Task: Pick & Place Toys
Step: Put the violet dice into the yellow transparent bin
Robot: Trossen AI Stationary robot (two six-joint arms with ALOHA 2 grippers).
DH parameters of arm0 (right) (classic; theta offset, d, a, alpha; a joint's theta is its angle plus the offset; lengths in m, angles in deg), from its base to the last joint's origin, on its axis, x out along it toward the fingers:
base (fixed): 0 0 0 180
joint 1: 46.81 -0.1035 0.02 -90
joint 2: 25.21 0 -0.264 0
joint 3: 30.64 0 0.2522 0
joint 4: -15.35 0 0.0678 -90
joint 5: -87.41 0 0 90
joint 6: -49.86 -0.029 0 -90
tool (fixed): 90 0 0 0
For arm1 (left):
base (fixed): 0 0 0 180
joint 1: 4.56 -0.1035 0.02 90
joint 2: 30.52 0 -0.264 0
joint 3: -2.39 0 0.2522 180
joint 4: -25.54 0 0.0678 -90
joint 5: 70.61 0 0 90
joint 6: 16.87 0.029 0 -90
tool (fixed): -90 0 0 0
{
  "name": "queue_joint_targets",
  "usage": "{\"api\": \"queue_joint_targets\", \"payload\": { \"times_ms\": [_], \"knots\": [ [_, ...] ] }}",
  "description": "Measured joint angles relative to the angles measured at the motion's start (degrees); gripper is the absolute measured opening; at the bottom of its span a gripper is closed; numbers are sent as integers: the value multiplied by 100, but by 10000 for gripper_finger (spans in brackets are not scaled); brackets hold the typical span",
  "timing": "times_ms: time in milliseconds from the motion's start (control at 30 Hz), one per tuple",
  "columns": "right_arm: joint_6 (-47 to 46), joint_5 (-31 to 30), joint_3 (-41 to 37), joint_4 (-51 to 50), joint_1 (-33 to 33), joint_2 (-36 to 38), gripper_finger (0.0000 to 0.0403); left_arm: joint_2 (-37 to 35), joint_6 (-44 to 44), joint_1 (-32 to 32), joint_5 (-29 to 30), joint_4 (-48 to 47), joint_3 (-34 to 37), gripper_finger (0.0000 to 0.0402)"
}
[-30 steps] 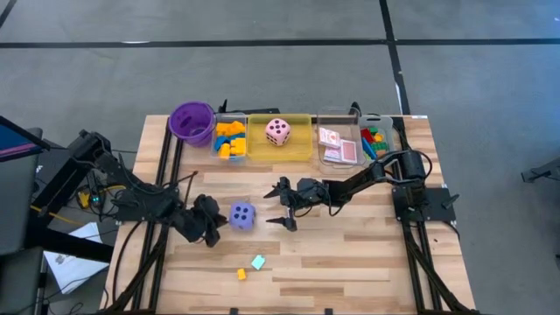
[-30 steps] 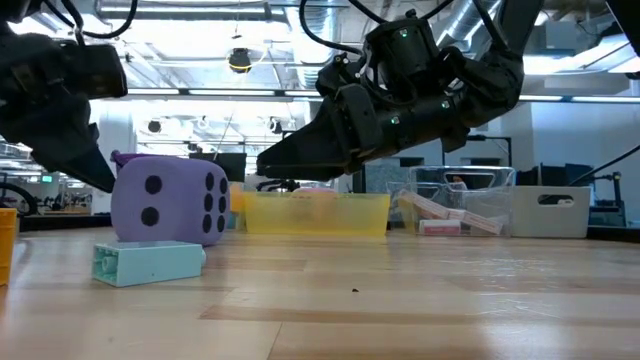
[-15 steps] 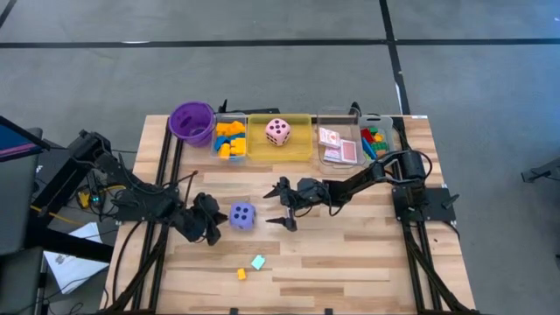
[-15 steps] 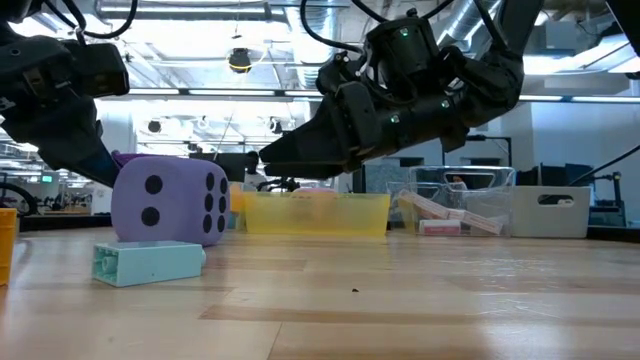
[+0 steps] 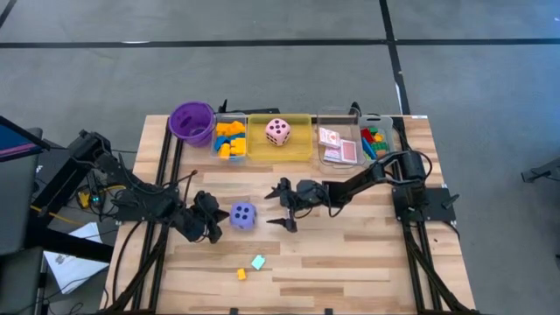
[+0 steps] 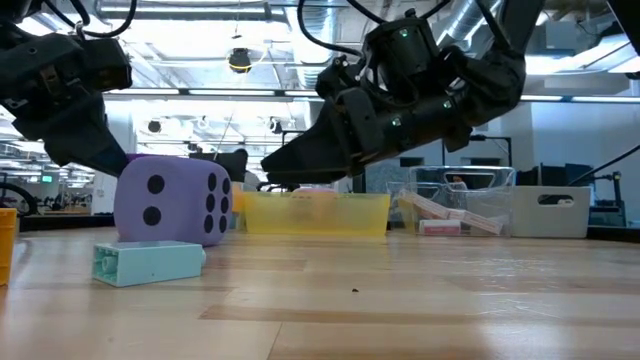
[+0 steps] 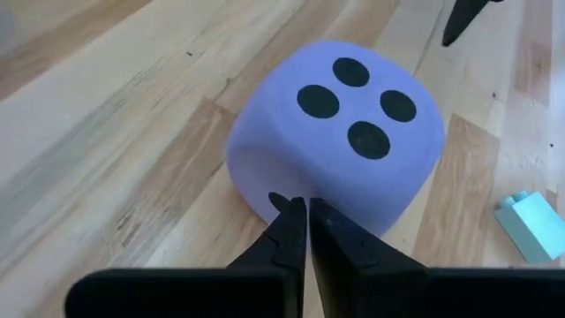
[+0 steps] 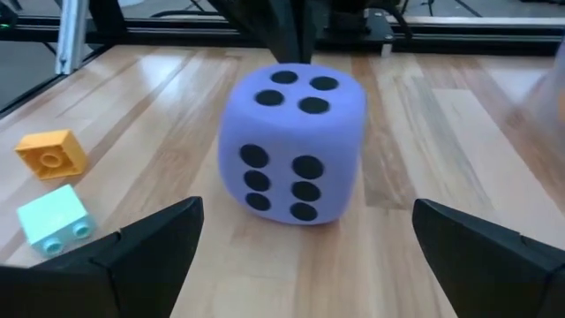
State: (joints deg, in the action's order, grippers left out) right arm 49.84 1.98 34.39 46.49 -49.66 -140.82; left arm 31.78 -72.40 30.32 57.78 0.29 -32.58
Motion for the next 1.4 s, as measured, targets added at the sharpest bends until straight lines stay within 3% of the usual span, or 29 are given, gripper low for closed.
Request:
{"api": "queue_joint_targets", "payload": {
  "times_ms": [367, 467, 633, 867, 1400],
  "knots": [
    [-238, -22, 274, -264, -139, 0, 400, 0, 0, -584, 20, 249, 0, 8],
    [-350, -330, 310, -292, -222, 0, 400, 0, 0, -644, -21, 251, 0, 6],
    [-387, -754, 313, -356, -280, 0, 400, 0, -34, -651, -612, 251, 0, 6],
    [-501, -764, 313, -454, -205, 0, 400, 0, -301, -651, -1095, 485, 0, 7],
    [-852, -749, 313, -385, -278, 0, 400, 0, -281, -651, -1057, 708, 0, 6]
  ]
}}
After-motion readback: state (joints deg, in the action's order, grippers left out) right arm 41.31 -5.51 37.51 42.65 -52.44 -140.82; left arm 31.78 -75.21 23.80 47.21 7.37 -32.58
